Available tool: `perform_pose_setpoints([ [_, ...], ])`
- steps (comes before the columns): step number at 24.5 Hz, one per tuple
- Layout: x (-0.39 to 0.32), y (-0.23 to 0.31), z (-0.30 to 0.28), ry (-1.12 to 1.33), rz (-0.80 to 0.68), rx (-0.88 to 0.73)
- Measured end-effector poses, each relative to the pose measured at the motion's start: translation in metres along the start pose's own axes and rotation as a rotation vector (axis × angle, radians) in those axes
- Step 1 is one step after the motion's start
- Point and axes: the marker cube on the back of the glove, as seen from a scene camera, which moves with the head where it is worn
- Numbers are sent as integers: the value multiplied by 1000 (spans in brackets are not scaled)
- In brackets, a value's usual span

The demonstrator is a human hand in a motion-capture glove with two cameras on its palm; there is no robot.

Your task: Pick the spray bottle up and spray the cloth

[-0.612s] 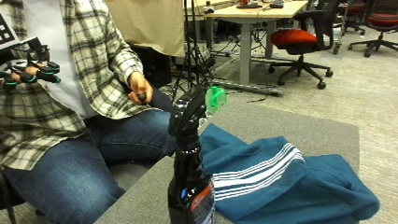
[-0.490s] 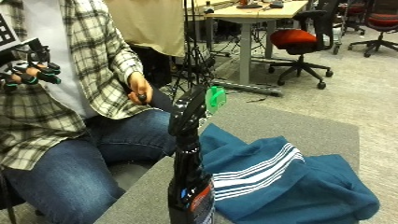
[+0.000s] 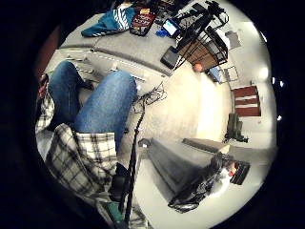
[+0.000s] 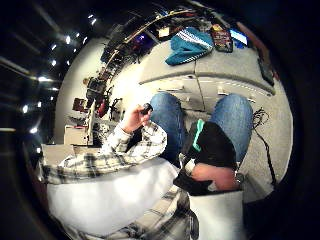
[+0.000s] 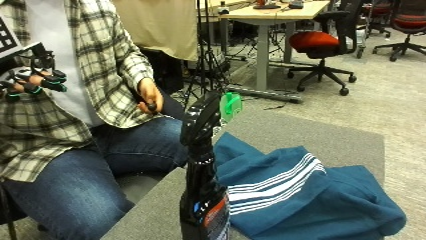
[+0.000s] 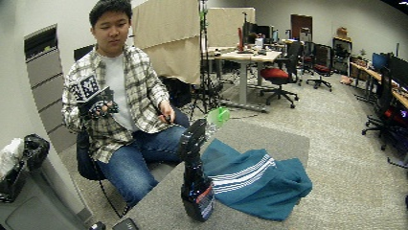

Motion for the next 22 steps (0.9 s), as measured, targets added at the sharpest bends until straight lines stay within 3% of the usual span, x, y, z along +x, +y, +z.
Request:
perform_pose_setpoints([
  [9,14,-33,-6,-31,11,25],
  [22,49,-138,-27,-92,62,135],
])
